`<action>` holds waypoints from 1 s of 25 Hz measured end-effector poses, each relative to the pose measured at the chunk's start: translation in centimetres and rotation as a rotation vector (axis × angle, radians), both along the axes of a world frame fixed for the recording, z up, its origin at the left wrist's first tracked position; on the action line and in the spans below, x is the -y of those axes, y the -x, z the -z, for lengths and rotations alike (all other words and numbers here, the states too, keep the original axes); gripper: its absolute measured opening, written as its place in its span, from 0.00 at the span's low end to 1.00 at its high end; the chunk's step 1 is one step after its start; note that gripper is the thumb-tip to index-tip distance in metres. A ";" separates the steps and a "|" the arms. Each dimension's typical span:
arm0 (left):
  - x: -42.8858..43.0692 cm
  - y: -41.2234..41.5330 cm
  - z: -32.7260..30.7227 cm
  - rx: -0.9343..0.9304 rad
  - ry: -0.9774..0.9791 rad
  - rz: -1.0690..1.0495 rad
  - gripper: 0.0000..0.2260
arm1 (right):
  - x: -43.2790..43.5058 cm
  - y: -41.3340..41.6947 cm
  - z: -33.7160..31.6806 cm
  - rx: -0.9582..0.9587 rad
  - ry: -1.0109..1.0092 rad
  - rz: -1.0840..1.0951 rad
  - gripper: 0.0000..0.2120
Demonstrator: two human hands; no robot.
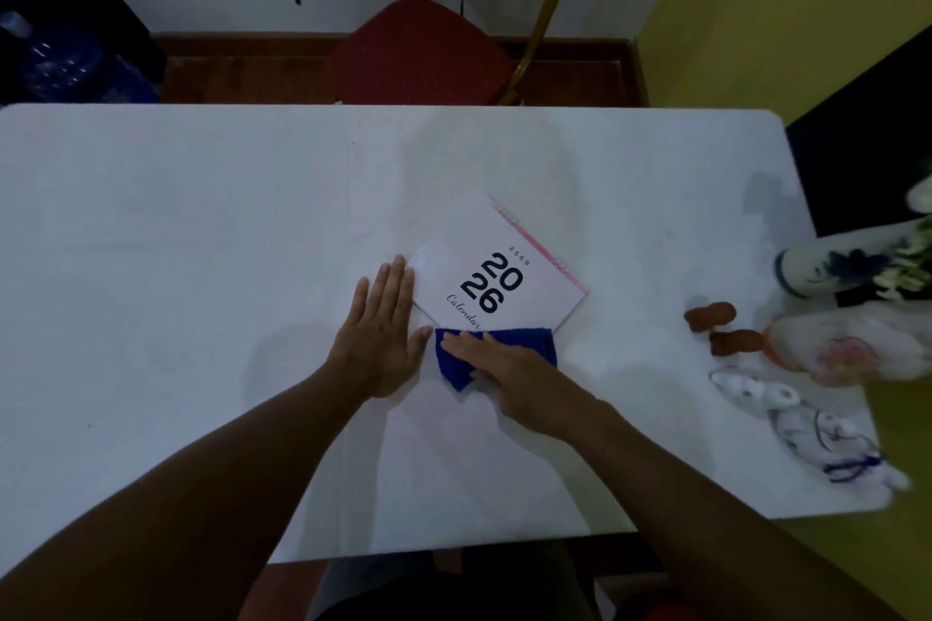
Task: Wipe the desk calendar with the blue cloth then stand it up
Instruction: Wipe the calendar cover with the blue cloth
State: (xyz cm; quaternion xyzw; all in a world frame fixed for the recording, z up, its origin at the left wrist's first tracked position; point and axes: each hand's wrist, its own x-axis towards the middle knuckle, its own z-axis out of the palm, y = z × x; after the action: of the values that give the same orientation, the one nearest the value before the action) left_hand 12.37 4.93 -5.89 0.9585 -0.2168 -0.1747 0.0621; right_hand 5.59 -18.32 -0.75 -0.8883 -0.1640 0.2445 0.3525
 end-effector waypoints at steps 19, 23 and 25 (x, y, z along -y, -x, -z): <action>0.0 -0.1 -0.2 -0.014 0.027 -0.009 0.35 | 1.4 -4.8 4.9 0.444 0.432 0.087 0.26; 0.2 0.0 -0.4 -0.020 0.020 -0.004 0.36 | 0.9 -10.7 4.7 0.361 0.469 0.124 0.26; 0.2 0.0 -0.5 -0.020 0.012 -0.006 0.36 | -0.3 -11.8 4.8 0.354 0.461 0.149 0.26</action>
State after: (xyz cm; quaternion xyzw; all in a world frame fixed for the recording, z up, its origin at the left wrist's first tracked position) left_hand 12.39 4.73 -5.44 0.9569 -0.2142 -0.1829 0.0708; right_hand 17.43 -17.97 -5.53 -0.9834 -0.0973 0.0899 0.1244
